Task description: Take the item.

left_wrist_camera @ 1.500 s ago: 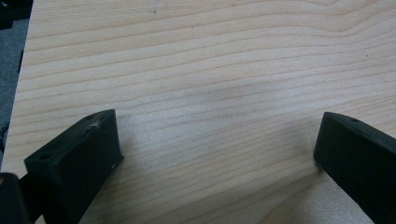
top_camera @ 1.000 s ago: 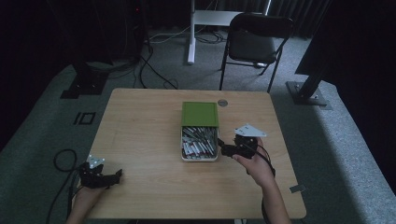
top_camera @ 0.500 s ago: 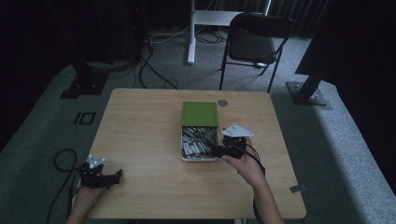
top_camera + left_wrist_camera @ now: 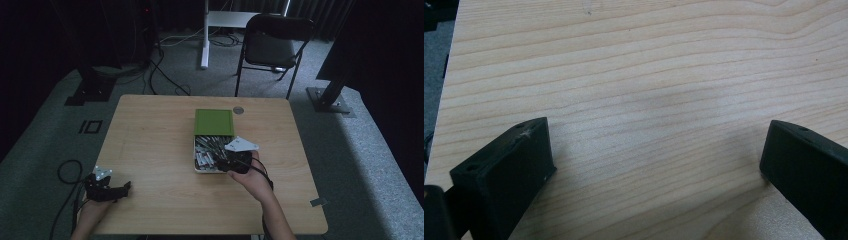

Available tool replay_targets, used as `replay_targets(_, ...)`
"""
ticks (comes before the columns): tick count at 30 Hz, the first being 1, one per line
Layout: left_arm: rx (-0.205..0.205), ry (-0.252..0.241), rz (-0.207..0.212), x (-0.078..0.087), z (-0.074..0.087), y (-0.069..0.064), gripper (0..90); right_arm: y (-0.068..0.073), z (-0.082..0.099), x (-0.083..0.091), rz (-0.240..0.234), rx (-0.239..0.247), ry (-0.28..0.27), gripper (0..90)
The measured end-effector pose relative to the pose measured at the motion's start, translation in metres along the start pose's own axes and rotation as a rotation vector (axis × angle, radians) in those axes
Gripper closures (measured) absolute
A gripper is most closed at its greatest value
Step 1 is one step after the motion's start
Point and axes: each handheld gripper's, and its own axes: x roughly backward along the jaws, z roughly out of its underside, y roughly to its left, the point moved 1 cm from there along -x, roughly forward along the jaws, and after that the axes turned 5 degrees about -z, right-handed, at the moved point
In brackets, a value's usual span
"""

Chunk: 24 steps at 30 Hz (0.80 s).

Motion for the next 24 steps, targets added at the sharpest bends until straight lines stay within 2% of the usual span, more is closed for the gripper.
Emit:
replay_targets(3,0.0,0.0,0.0,0.0,0.0,0.0,1.3,0.002,0.003,-0.003,-0.004,0.034,0.005,52.8)
replay_targets(5,0.0,0.0,0.0,0.0,0.0,0.0,1.3,0.003,0.006,-0.005,-0.027,0.032,0.012,57.7)
replay_targets(8,0.0,0.0,0.0,0.0,0.0,0.0,1.3,0.004,0.01,-0.008,-0.047,0.025,0.035,60.2)
replay_targets(10,-0.001,0.001,0.0,0.0,0.0,0.0,1.3,0.005,0.012,-0.009,-0.047,0.038,0.034,67.0)
replay_targets(13,-0.001,0.001,0.0,0.0,0.0,0.0,1.3,0.007,0.017,-0.011,-0.046,0.051,0.046,72.1)
replay_targets(16,-0.003,0.002,0.0,0.0,0.0,0.0,1.3,0.008,0.022,-0.015,-0.049,0.047,0.066,74.0)
replay_targets(24,-0.004,0.003,0.0,0.0,0.0,0.0,1.3,0.008,0.033,-0.023,-0.006,0.042,0.098,76.3)
